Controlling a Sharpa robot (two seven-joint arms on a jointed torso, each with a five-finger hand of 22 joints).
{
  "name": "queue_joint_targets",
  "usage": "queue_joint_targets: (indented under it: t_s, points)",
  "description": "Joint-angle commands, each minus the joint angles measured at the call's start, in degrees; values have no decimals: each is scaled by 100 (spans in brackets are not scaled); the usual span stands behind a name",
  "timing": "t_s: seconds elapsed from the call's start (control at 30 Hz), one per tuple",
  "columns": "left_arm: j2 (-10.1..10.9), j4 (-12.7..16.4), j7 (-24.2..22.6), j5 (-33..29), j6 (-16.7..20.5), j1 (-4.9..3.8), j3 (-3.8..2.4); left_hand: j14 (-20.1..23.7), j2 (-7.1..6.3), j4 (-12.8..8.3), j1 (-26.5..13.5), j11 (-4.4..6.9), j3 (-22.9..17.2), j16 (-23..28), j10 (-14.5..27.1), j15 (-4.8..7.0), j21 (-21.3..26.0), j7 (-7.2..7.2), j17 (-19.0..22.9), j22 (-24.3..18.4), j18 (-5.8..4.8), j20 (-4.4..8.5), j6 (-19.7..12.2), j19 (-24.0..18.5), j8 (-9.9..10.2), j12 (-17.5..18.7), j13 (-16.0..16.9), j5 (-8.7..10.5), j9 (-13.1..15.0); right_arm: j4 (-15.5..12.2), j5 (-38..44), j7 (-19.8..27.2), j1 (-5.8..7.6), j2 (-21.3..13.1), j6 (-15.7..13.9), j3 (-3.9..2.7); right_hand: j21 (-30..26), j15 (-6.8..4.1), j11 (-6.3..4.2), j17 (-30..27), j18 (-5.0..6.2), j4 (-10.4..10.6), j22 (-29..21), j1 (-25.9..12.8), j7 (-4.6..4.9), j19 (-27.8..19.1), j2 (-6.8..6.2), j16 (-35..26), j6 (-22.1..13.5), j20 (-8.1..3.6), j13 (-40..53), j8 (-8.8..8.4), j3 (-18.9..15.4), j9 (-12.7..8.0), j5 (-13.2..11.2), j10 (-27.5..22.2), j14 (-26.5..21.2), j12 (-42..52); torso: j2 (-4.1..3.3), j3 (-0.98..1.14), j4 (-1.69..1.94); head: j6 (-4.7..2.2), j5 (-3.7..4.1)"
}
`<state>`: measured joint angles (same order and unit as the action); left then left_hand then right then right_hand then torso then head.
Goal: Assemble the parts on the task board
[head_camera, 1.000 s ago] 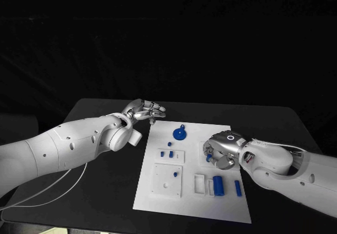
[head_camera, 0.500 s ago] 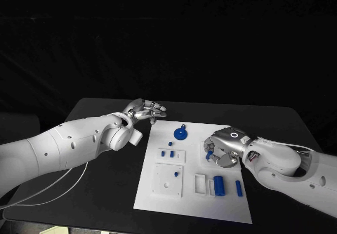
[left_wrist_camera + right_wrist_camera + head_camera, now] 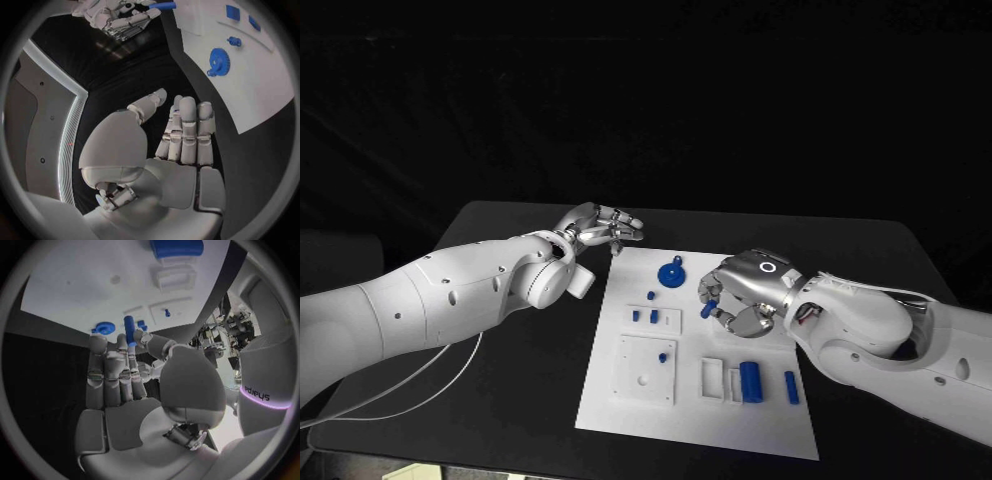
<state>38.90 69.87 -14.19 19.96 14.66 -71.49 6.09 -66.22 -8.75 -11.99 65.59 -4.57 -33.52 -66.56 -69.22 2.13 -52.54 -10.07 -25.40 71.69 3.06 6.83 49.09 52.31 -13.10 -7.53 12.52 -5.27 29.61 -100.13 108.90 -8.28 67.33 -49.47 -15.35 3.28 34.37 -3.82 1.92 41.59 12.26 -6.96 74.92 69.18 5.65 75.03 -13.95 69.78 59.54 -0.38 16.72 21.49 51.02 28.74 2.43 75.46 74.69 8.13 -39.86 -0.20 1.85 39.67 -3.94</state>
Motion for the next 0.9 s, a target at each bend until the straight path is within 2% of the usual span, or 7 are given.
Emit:
queue_joint_targets:
  t_s: [0.03,0.23,0.37,0.47,0.6,0.7,0.9]
  points:
    - [-26,6,-46,-35,-44,-2,-4,-34,52,3,-11,3,37,31,46,-18,35,-6,-10,8,251,73,-27,5,-30,2,-8,-14,-8,-39,-28,88,-8,197,8,10,18,-68,0,4,274,-7,116,39,7,14,-25,19,50,-11,-1,22,38,20,36,45,-45,33,-2,-4,2,11,-39]
    - [-43,-16,-45,-35,-41,-2,-4,-33,52,1,-11,3,37,32,46,-19,36,-6,-11,8,251,72,-28,5,-31,1,-8,-15,-9,-54,-11,130,-62,579,37,92,19,-68,0,3,274,-5,116,37,8,13,-19,18,47,-12,3,21,41,23,36,43,-46,32,1,-5,10,2,-91]
    - [-58,-23,-48,-35,-41,-2,-4,-33,52,1,-10,3,37,33,47,-19,36,-6,-11,9,252,72,-28,5,-32,1,-8,-16,-9,-28,24,157,-123,784,70,215,20,-68,0,3,274,-7,115,35,8,12,-8,17,44,-13,8,20,42,27,36,40,-46,30,0,-9,10,8,-114]
    - [-68,-17,-46,-35,-48,-2,-4,-33,52,1,-10,2,37,33,47,-19,37,-6,-12,9,252,72,-28,5,-33,1,-8,-16,-9,1,25,181,-191,859,76,270,20,-68,1,2,274,-9,115,34,9,11,-5,16,42,-13,10,19,41,29,36,38,-46,29,0,-9,13,16,-127]
    - [-79,-8,-43,-35,-58,-2,-4,-33,53,0,-10,2,37,34,47,-19,37,-7,-13,9,252,72,-28,5,-34,0,-8,-16,-9,3,44,202,-367,914,84,288,21,-68,1,1,274,-15,115,31,10,9,7,15,37,-14,17,18,39,34,36,35,-47,27,0,-11,14,28,-163]
    - [-94,-15,-42,-35,-56,-3,-4,-33,54,0,-9,2,37,34,47,-19,38,-7,-13,9,252,72,-28,5,-35,0,-8,-16,-10,28,48,217,-431,958,99,299,22,-67,1,1,274,-20,115,29,11,8,13,14,35,-15,21,17,36,37,36,33,-47,26,-1,-7,3,45,-192]
    - [-95,-11,-37,-35,-69,-3,-4,-33,55,-1,-8,2,37,35,48,-19,39,-7,-15,10,252,71,-29,4,-37,0,-8,-17,-10,83,48,244,-558,1063,106,330,24,-67,2,1,274,-30,115,25,12,5,21,14,32,-17,28,17,31,42,36,31,-47,24,-1,1,5,65,-226]
